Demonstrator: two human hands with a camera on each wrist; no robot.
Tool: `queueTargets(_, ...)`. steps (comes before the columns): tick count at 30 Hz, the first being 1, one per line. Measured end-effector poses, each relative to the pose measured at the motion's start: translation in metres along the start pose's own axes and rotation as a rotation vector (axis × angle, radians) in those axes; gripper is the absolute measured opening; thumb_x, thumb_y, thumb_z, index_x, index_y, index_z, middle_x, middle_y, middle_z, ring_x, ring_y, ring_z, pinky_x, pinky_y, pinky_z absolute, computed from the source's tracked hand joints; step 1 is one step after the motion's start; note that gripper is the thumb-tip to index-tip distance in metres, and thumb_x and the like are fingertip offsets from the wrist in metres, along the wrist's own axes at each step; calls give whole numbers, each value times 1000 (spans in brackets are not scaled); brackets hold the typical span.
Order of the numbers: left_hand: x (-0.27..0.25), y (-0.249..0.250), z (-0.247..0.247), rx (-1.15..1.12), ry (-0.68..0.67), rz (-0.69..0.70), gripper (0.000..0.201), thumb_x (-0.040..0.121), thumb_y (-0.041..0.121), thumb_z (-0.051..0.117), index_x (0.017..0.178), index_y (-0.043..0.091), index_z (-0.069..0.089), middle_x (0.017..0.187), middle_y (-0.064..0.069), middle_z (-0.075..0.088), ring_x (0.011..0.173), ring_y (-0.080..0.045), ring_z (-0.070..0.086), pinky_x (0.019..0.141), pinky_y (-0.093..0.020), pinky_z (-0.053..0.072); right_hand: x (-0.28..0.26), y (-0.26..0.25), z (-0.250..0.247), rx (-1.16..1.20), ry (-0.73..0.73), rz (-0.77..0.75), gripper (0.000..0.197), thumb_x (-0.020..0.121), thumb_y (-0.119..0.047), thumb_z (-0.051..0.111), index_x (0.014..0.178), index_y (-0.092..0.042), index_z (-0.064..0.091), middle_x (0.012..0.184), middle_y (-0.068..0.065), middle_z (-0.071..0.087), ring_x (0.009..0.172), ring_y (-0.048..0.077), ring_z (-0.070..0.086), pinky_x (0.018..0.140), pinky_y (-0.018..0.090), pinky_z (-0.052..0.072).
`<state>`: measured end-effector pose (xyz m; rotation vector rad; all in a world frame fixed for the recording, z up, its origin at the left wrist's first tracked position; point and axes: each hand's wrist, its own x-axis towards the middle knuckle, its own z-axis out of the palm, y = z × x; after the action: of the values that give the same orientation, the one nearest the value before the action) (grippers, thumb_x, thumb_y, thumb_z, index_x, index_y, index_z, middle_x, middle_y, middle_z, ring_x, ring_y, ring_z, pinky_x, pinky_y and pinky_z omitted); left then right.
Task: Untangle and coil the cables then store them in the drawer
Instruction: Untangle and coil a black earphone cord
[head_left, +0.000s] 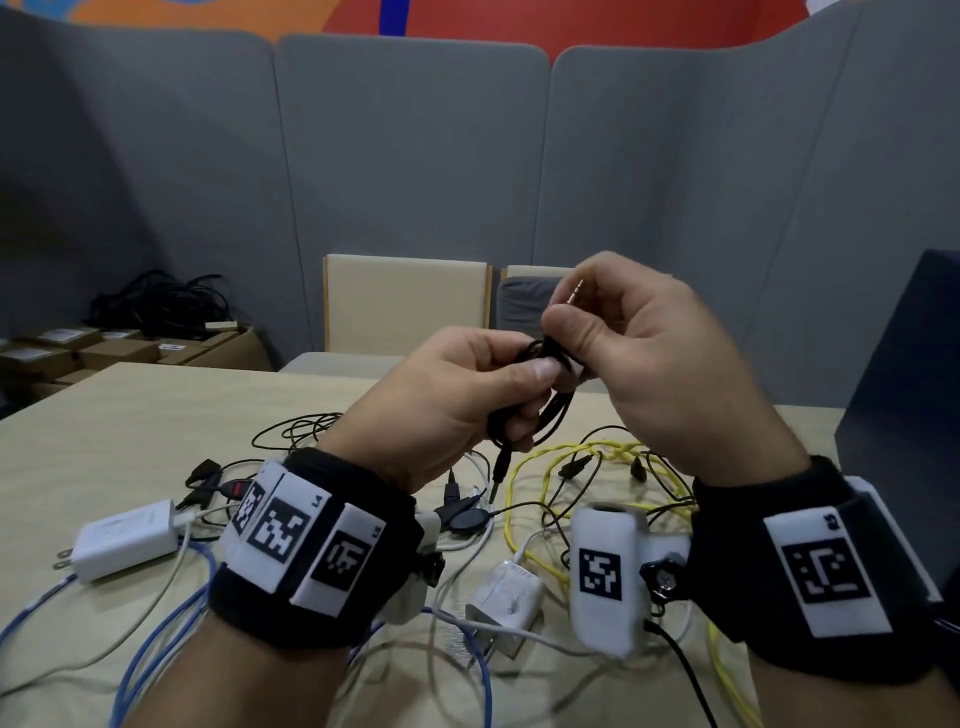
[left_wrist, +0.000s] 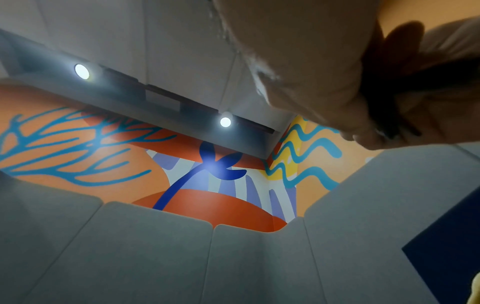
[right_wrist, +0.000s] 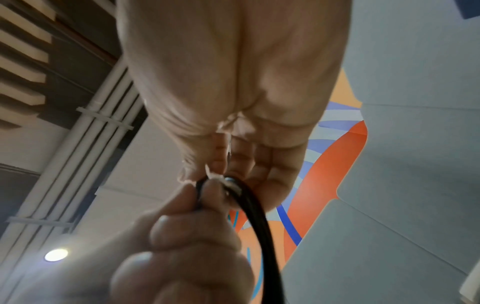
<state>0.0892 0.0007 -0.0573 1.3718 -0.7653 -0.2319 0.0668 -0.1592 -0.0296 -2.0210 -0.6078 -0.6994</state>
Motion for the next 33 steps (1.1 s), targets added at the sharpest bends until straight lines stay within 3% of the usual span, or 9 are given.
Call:
queueTargets(4,5,-1,2,-13,202,125,26,74,15,66,96,2,60,60,-1,57,53,-12,51,55,-23,48,1,2,2,128,104,48,13,94,-16,62,83,-21,58,63,-8,61,57,10,59,54,31,52)
queueTargets(7,9,-5,3,22,294,217,19,77,12,73,91,9,60,66,-2,61,55,-12,52,56,-24,48,0,2,2,224,155,78,14,95,-11,60,85,-19,56,62,-7,62,56,10,61,51,27,52)
queueTargets(12,10,-5,5,-7,337,271,11,80,10,62,90,8,66,77,-12,57,55,-11,48,62,-29,45,2,6,-1,322,240,119,15,94,-6,60,85,-16,56,64,-3,61,55,13,63,50,30,53)
queueTargets(18,9,-1,9,86,374,354,15,85,-7,62,87,8,66,65,2,62,54,-13,50,58,-25,47,2,13,1,344,248,190,16,94,-6,60,81,-16,57,61,-2,60,54,16,62,50,32,54)
queueTargets(21,10,0,9,109,424,387,19,84,-8,63,83,10,67,64,4,64,55,-12,52,57,-22,48,2,13,2,328,146,258,15,97,-19,59,84,-12,61,59,-5,63,54,13,61,55,36,57)
queueTargets(23,11,-2,9,144,452,410,20,84,-8,64,82,12,67,64,6,65,57,-10,53,58,-21,48,0,13,2,301,0,296,39,92,-44,56,88,-6,65,62,-5,63,59,15,60,63,41,59)
queueTargets(25,11,-5,8,185,458,425,20,84,-7,64,82,12,67,66,6,65,59,-7,55,59,-21,47,-2,10,4,309,-116,307,50,82,-53,58,89,-5,68,68,0,63,64,18,61,71,45,60)
queueTargets(29,11,-8,8,219,452,442,21,85,-8,64,83,13,67,75,2,69,69,-10,62,63,-20,49,-3,9,9,405,-125,308,7,86,-14,69,88,-7,68,77,9,68,75,24,68,73,44,59)
queueTargets(33,12,-7,7,174,466,462,19,85,-9,63,84,10,65,71,6,68,66,-6,63,63,-19,50,0,9,11,639,-8,339,23,85,8,63,95,-10,52,79,14,68,74,28,69,67,42,58)
